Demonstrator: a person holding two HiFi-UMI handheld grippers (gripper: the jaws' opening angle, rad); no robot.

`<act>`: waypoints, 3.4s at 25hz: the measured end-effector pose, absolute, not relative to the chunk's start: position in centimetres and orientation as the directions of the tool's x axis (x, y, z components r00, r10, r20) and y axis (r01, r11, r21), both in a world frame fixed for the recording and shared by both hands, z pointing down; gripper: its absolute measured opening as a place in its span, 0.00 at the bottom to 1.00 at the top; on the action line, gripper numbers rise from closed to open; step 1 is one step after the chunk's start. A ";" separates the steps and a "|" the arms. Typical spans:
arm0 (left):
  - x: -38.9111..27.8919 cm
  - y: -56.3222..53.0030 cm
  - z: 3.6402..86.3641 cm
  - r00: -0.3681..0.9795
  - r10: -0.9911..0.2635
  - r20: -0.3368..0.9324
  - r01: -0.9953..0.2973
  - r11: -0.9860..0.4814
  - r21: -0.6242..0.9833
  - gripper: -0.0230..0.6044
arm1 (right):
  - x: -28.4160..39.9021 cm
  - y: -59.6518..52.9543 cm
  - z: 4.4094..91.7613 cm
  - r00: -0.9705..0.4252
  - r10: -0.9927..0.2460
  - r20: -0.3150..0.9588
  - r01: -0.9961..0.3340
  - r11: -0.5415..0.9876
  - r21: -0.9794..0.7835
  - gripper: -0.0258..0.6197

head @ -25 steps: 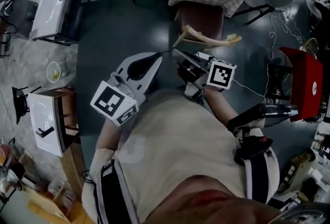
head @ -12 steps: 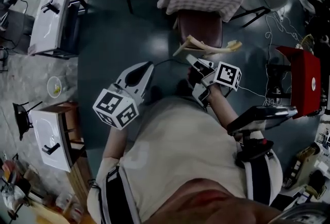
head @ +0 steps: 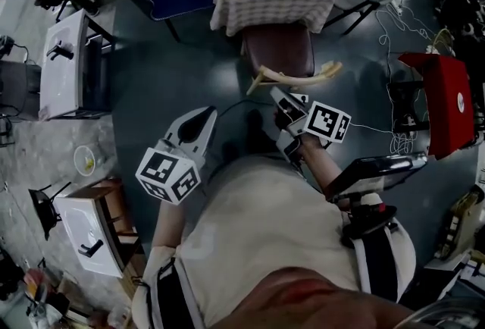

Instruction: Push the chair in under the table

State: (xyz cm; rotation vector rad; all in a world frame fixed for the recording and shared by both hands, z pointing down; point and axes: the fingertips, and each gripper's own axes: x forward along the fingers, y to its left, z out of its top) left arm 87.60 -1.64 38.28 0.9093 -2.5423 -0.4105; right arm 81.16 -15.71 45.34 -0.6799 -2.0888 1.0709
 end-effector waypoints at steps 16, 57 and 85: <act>80.0 -5.1 39.3 -0.673 -0.644 0.364 -0.508 0.760 0.404 0.05 | 74.8 -24.6 51.4 -0.659 0.580 0.479 -0.167 0.508 -0.845 0.06; 65.8 -10.3 43.2 -0.507 -0.662 0.552 -0.642 0.717 0.271 0.05 | 73.7 -33.5 71.8 -0.410 0.497 0.765 -0.711 0.352 -0.609 0.45; 66.3 -9.3 45.3 -0.526 -0.580 0.622 -0.595 0.774 0.219 0.05 | 73.6 -34.8 78.5 -0.324 0.463 0.825 -0.805 0.322 -0.498 0.44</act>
